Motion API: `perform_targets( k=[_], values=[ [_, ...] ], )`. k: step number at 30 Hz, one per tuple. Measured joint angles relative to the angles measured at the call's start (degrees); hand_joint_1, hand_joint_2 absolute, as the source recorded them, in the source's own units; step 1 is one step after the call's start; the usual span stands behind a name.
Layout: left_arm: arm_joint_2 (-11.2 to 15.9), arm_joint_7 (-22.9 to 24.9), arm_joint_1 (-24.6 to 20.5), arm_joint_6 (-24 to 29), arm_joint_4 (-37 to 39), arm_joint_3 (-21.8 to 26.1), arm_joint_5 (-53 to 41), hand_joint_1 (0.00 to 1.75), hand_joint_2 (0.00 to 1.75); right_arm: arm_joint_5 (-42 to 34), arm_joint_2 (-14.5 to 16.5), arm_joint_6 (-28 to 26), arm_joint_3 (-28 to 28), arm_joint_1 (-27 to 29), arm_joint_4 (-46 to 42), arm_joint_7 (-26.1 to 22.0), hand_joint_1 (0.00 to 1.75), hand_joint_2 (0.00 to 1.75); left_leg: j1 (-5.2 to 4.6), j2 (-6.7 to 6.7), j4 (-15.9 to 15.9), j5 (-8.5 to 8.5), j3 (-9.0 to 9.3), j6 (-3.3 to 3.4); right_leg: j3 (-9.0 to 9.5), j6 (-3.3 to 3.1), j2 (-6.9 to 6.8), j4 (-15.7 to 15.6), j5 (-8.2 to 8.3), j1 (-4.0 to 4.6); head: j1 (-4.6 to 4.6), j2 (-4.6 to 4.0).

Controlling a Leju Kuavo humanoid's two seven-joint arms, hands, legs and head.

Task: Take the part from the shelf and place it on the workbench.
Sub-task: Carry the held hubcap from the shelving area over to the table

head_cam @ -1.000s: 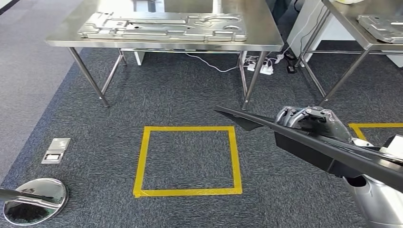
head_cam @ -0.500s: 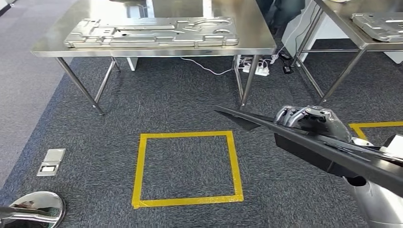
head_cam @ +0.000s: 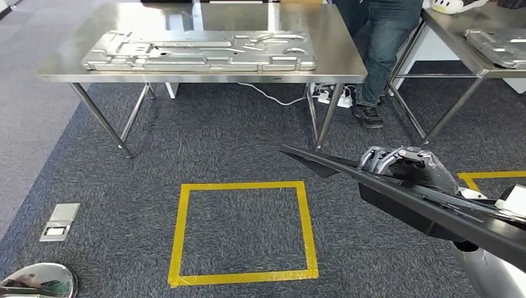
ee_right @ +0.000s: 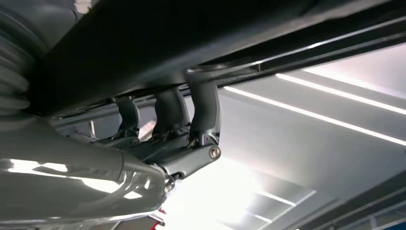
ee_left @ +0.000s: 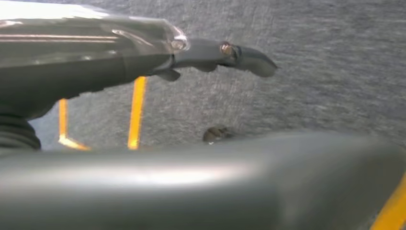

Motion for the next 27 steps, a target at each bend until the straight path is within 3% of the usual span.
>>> perform_targets(
  k=[4,6,8,9,10,13,15,18,20,23,24,25,27],
  values=[
    [0.0,-0.1,-0.3,0.0,0.0,0.0,0.0,0.00,1.75,0.0,0.0,0.0,0.0,-0.1,-0.5,0.0,1.75,1.75,-0.08,0.07,1.7,-0.72,-0.07,-1.02,1.24,-1.55,0.08,-1.0,-0.65,-0.31,-0.03,0.00],
    [-0.1,-0.1,-0.4,0.0,0.0,-0.1,-0.1,0.00,1.75,0.0,0.0,0.0,0.0,-0.2,-0.6,0.0,1.75,1.75,0.02,0.04,7.2,-2.59,-3.00,-1.55,2.29,-2.05,0.05,-1.1,-1.30,-0.48,-0.11,0.00],
    [0.0,-0.1,-0.4,0.0,0.0,-0.1,-0.2,0.00,1.75,0.0,0.1,0.0,0.1,-0.1,-0.7,0.0,1.75,1.75,0.09,0.04,13.7,-4.74,-7.61,-1.89,3.08,-2.28,0.13,-1.1,-2.09,-0.42,-0.15,0.00],
    [0.0,-0.1,-0.3,0.0,0.0,-0.1,-0.2,0.00,1.75,0.0,0.1,0.0,0.1,-0.1,-0.7,0.0,1.75,1.75,0.06,0.04,15.1,-4.78,-9.22,-1.87,3.58,-2.31,0.22,-1.1,-2.52,-0.36,-0.15,0.00],
    [-0.1,-0.1,-0.2,0.0,0.0,-0.1,-0.3,0.00,1.75,0.1,0.1,0.1,0.1,-0.1,-0.7,-0.1,1.75,1.75,0.00,0.03,14.6,-3.59,-9.89,-1.70,4.21,-2.30,0.31,-1.1,-3.00,-0.29,-0.15,0.00],
    [0.0,-0.2,-0.1,0.0,0.0,-0.1,-0.3,0.00,1.75,0.2,0.1,0.1,0.1,-0.1,-0.7,-0.1,1.75,1.75,-0.71,-0.03,6.0,3.76,-8.36,-0.17,6.44,-2.11,0.34,-1.3,-4.56,-0.01,-0.15,0.00],
    [0.2,-0.2,-0.1,0.0,0.0,-0.1,-0.4,0.00,1.75,0.3,0.1,0.1,0.2,-0.2,-0.6,-0.2,1.75,1.75,-1.36,-0.09,2.2,5.46,-7.70,0.84,7.16,-1.64,0.35,-1.5,-5.25,-0.06,-0.13,0.00],
    [0.3,-0.3,0.0,0.1,0.0,-0.2,-0.4,0.00,1.75,0.6,0.2,0.1,0.2,-0.2,-0.6,-0.3,1.75,1.75,-1.38,-0.18,0.4,5.26,-6.43,1.21,7.90,-0.63,0.36,-1.1,-5.17,-0.11,-0.14,0.00],
    [0.3,-0.3,-0.1,0.0,0.0,-0.2,-0.4,0.00,1.75,0.6,0.2,0.1,0.1,-0.5,-0.6,-0.5,1.75,1.75,-0.94,-0.21,-0.6,5.11,-4.98,1.51,7.00,-0.14,0.32,1.5,-6.07,-0.12,-0.12,0.00],
    [0.2,-0.3,-0.3,0.0,0.0,-0.2,-0.4,0.00,1.75,0.7,0.2,0.1,0.1,-0.7,-0.6,-0.6,1.75,1.75,-0.46,-0.20,-0.9,4.32,-3.91,1.64,1.11,0.72,0.29,10.3,-9.82,-0.45,-0.10,0.00],
    [0.2,-0.3,-0.2,0.0,0.0,-0.2,-0.4,0.00,1.75,0.7,0.2,0.1,0.1,-0.5,-0.5,-0.6,1.75,1.75,-0.31,-0.21,-0.9,3.95,-3.58,1.50,-0.72,1.03,0.27,12.3,-10.26,-0.62,-0.10,0.00],
    [0.2,-0.3,-0.2,0.1,0.0,-0.3,-0.4,0.00,1.75,0.7,0.2,0.1,0.1,-0.4,-0.5,-0.6,1.75,1.75,-0.11,-0.21,-0.9,3.51,-3.09,1.28,-1.70,1.35,0.26,12.4,-9.46,-0.80,-0.11,0.00],
    [0.1,-0.2,-0.1,0.1,0.0,-0.3,-0.5,0.00,1.75,0.7,0.2,0.1,0.1,-0.3,-0.5,-0.6,1.75,1.75,0.42,-0.23,-0.9,2.38,-1.67,0.51,-0.91,2.04,0.20,7.1,-4.43,-1.17,-0.11,0.00]
  ],
)
